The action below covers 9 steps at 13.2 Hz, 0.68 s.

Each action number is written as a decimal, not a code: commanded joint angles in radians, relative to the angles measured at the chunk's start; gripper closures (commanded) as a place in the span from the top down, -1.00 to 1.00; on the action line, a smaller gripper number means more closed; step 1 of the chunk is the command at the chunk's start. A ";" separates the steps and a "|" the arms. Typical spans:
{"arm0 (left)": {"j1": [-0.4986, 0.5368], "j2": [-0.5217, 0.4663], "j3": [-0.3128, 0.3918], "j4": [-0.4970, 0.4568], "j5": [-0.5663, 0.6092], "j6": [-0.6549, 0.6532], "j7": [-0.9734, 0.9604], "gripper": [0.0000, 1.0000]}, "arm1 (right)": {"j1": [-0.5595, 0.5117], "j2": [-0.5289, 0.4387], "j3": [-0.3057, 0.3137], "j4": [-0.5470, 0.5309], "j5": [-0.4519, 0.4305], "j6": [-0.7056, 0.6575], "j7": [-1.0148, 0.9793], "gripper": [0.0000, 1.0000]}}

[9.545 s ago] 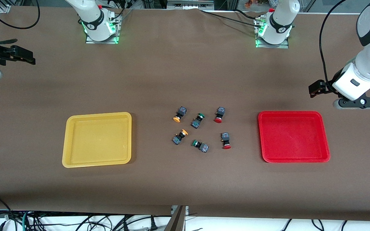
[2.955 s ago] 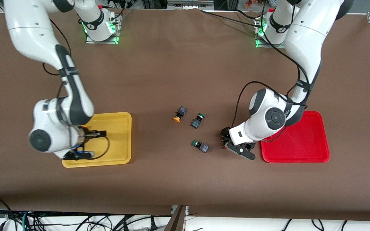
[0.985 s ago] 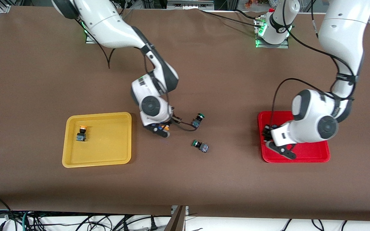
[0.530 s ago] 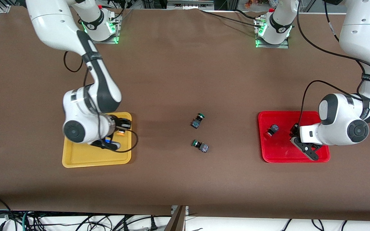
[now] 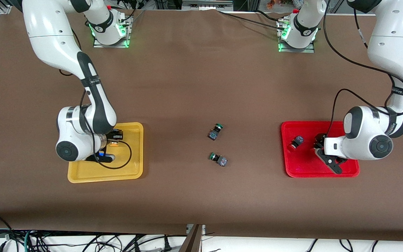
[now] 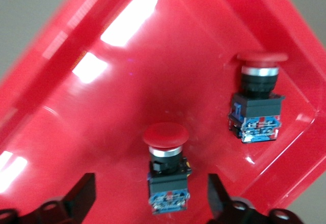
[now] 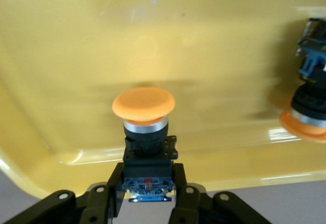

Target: Place red and yellow buttons in trays

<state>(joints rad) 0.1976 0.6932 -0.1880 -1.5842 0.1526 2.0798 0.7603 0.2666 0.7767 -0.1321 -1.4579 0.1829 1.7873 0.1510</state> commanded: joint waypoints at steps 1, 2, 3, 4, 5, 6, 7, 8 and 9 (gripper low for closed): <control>0.003 -0.096 -0.040 -0.014 0.007 -0.027 -0.025 1.00 | -0.010 -0.054 0.002 0.025 -0.013 -0.026 -0.022 1.00; 0.002 -0.125 -0.057 -0.014 0.007 -0.059 -0.101 1.00 | -0.014 -0.072 -0.017 0.055 -0.010 -0.101 -0.042 1.00; 0.000 -0.157 -0.076 -0.013 0.007 -0.114 -0.189 1.00 | -0.017 -0.082 -0.039 0.110 -0.008 -0.188 -0.091 1.00; 0.002 -0.190 -0.111 -0.013 0.007 -0.165 -0.263 1.00 | -0.017 -0.091 -0.062 0.170 -0.008 -0.269 -0.147 1.00; 0.000 -0.228 -0.149 -0.011 0.010 -0.213 -0.345 1.00 | -0.018 -0.100 -0.089 0.206 -0.005 -0.348 -0.190 1.00; 0.000 -0.263 -0.189 -0.008 0.018 -0.260 -0.461 1.00 | -0.017 -0.120 -0.104 0.241 -0.006 -0.408 -0.215 1.00; 0.000 -0.302 -0.226 -0.005 0.018 -0.297 -0.590 1.00 | -0.018 -0.157 -0.122 0.270 -0.009 -0.464 -0.221 1.00; 0.000 -0.346 -0.249 -0.003 0.019 -0.329 -0.681 1.00 | -0.014 -0.186 -0.150 0.278 -0.011 -0.524 -0.220 1.00; 0.000 -0.397 -0.257 0.006 0.021 -0.349 -0.722 1.00 | -0.014 -0.227 -0.156 0.281 -0.031 -0.572 -0.219 1.00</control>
<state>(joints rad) 0.1921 0.3963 -0.4289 -1.5678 0.1527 1.7794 0.1428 0.2516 0.6105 -0.2726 -1.1878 0.1786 1.2969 -0.0508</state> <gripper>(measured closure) 0.000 0.000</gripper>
